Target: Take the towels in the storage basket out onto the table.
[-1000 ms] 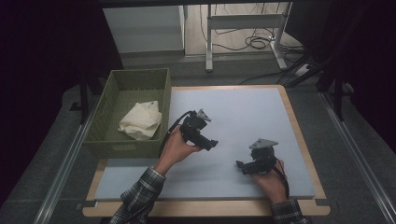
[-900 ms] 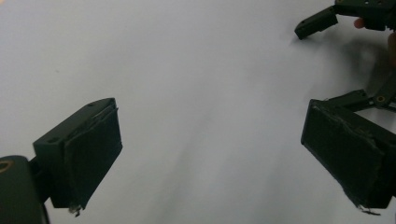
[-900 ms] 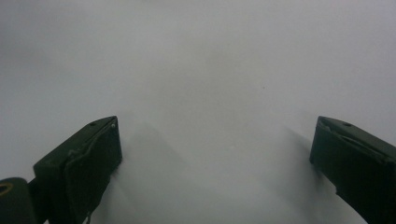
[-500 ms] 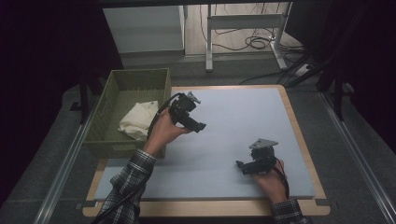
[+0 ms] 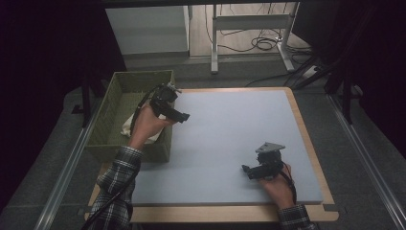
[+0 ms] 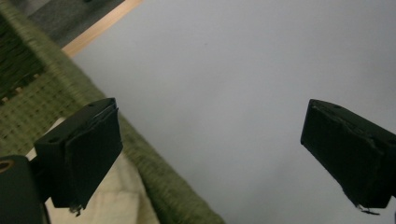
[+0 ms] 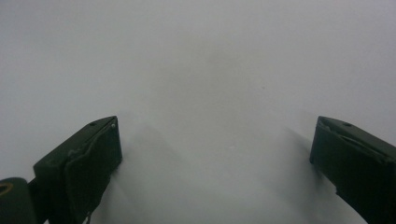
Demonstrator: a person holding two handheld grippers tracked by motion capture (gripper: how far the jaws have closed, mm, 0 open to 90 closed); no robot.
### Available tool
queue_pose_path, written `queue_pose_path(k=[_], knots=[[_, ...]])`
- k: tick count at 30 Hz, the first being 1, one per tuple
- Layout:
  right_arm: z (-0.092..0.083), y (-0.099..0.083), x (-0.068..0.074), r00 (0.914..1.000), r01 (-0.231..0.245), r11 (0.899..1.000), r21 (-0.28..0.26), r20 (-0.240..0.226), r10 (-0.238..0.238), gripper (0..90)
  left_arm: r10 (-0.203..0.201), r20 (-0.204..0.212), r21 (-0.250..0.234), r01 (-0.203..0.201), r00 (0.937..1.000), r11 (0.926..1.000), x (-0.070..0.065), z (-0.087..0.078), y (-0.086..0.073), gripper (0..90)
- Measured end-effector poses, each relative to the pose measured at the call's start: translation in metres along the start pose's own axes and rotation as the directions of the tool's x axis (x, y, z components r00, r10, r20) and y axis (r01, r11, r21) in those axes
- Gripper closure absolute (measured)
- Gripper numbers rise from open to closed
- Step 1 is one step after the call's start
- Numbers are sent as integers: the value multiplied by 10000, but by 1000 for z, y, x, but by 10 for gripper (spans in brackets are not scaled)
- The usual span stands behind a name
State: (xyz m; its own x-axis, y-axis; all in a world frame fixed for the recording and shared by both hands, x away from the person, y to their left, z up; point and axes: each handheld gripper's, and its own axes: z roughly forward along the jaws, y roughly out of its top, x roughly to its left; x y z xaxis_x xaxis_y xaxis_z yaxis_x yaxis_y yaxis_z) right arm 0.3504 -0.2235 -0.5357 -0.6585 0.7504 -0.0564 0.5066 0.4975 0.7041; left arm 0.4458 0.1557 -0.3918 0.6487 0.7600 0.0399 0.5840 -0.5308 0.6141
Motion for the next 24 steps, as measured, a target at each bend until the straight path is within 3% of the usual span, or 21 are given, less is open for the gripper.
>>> queue_pose_path(k=[7,13,17,18,24], knots=[[0,0,0,10000,-1,10000,6,-3,1,23,-601,-360,-147,596,9975,9981,29,-14,-18,52],[0,0,0,10000,-1,10000,7,-7,1,23,-1118,-609,-127,1112,9919,9937,59,-17,-36,32],[0,0,0,10000,1,10000,6,-8,-1,23,-1350,-674,10,1353,9886,9908,72,-14,-45,18],[0,0,0,10000,4,10000,6,-7,-4,23,-1547,-777,141,1562,9849,9876,82,-10,-53,15],[0,0,0,10000,9,10000,1,-6,-9,23,-1889,-669,707,1935,9797,9786,102,11,-71,3]])
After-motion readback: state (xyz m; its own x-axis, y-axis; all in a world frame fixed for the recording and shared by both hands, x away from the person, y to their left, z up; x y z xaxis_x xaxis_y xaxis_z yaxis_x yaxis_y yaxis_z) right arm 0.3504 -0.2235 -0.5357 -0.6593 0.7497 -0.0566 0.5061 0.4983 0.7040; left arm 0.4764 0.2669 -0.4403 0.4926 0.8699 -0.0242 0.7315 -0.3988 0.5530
